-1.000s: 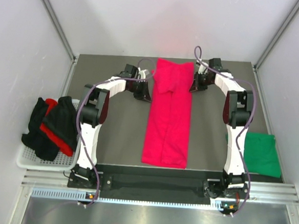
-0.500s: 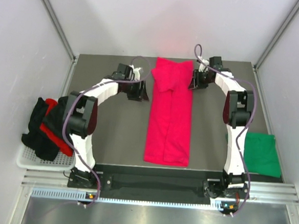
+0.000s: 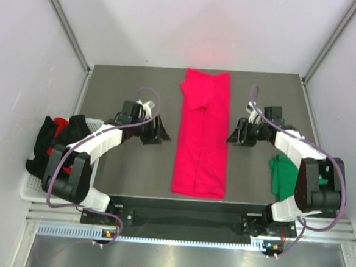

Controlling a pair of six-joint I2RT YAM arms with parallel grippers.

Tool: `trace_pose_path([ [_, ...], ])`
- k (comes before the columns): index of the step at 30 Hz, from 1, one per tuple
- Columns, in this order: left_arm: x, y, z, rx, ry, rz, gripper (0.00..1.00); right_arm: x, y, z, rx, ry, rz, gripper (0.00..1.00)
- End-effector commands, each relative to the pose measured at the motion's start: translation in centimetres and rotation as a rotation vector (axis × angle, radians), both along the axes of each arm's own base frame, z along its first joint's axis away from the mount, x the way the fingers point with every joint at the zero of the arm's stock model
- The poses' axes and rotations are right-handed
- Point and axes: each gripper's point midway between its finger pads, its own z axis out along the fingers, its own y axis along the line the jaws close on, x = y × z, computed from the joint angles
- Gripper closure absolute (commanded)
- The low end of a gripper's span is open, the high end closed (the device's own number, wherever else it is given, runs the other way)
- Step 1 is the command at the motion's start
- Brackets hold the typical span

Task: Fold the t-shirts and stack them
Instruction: Fold the tshirt

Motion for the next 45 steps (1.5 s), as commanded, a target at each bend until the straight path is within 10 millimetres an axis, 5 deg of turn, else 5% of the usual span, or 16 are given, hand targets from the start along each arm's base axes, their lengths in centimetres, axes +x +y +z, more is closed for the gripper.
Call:
trace_pose_path([
  [1,-2.3,-0.6,-0.7,-0.101,0.067,0.022,0.37,-3.0,-0.3,-0.8,0.041,0.039,-0.076,0.48],
  [2,-2.6,-0.3,-0.8,-0.093,0.065,0.029,0.38,-4.6,-0.7,-2.3,0.020,0.084,-0.103,0.49],
  [10,-8.4,-0.9,-3.7,-0.101,0.249,-0.024,0.43,-11.9,-0.1,-4.7,-0.016,0.294,-0.091,0.55],
  [14,-11.3,-2.2,-4.6,-0.065,0.261,-0.111,0.44,-14.3,1.0,-5.5,-0.011,0.386,-0.069,0.58],
  [22,-13.9,-2.1,-6.0,-0.021,0.364,-0.139,0.47,-17.2,1.6,-6.6,-0.095,0.449,0.002,0.57],
  [32,-16.0,-2.9,-7.2,0.000,0.407,-0.192,0.56,-18.0,1.8,-7.7,-0.101,0.523,-0.008,0.62],
  [45,-15.9,-4.2,-8.1,0.041,0.402,-0.257,0.61,-18.5,2.2,-7.8,-0.077,0.531,-0.011,0.69],
])
